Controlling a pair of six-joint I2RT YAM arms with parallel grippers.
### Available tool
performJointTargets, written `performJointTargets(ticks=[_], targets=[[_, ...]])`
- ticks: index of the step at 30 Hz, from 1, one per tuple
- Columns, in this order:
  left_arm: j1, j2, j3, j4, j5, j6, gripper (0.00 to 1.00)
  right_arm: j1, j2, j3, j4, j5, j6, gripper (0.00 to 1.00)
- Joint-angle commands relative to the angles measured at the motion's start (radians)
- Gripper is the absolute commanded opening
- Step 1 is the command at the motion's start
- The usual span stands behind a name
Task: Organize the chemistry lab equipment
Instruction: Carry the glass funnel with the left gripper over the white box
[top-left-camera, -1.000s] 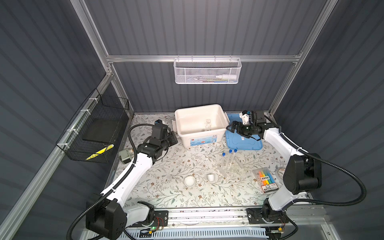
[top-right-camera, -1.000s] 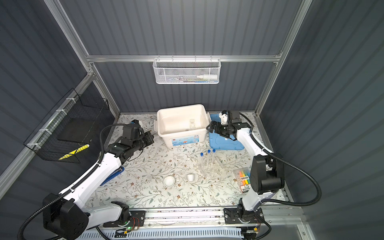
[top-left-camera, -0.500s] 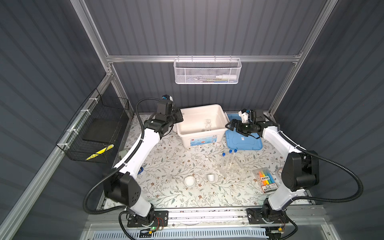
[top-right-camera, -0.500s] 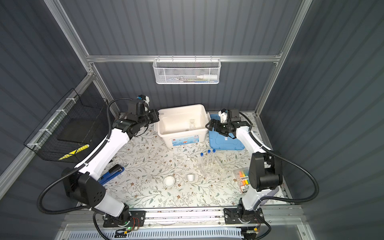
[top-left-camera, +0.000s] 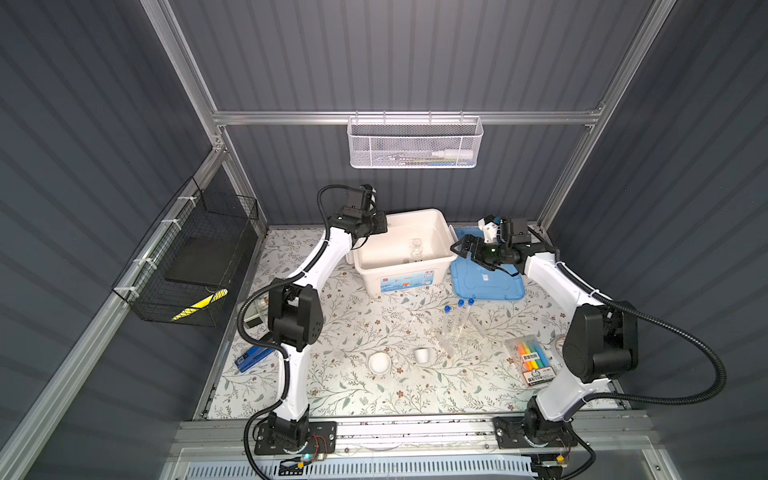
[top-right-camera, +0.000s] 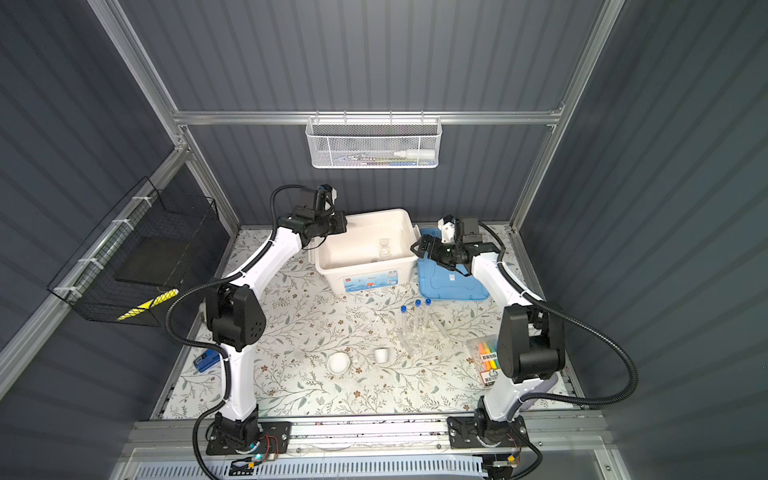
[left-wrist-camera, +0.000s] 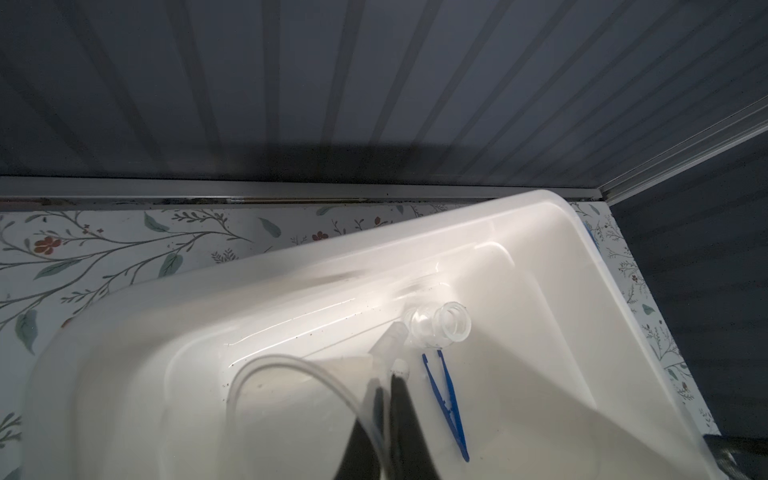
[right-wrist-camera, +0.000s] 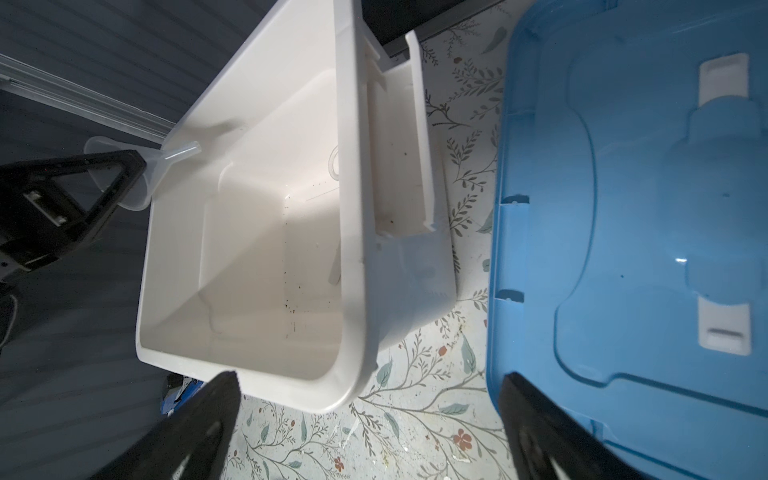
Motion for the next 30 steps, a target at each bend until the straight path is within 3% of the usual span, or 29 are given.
performJointTargets(ticks=[1,11,30], targets=[[-0.01,0.052,0.078,-0.057,0.028,0.031,0.01,-0.001,0.012,0.008,0.004,0.014,0.014,0.99],[-0.015,0.184,0.148,-0.09,0.075,0.027,0.01,-0.001,0.026,0.031,-0.024,0.028,0.01,0.99],[-0.015,0.252,0.098,-0.112,0.058,0.044,0.02,-0.003,0.028,0.046,-0.065,0.035,-0.002,0.99]])
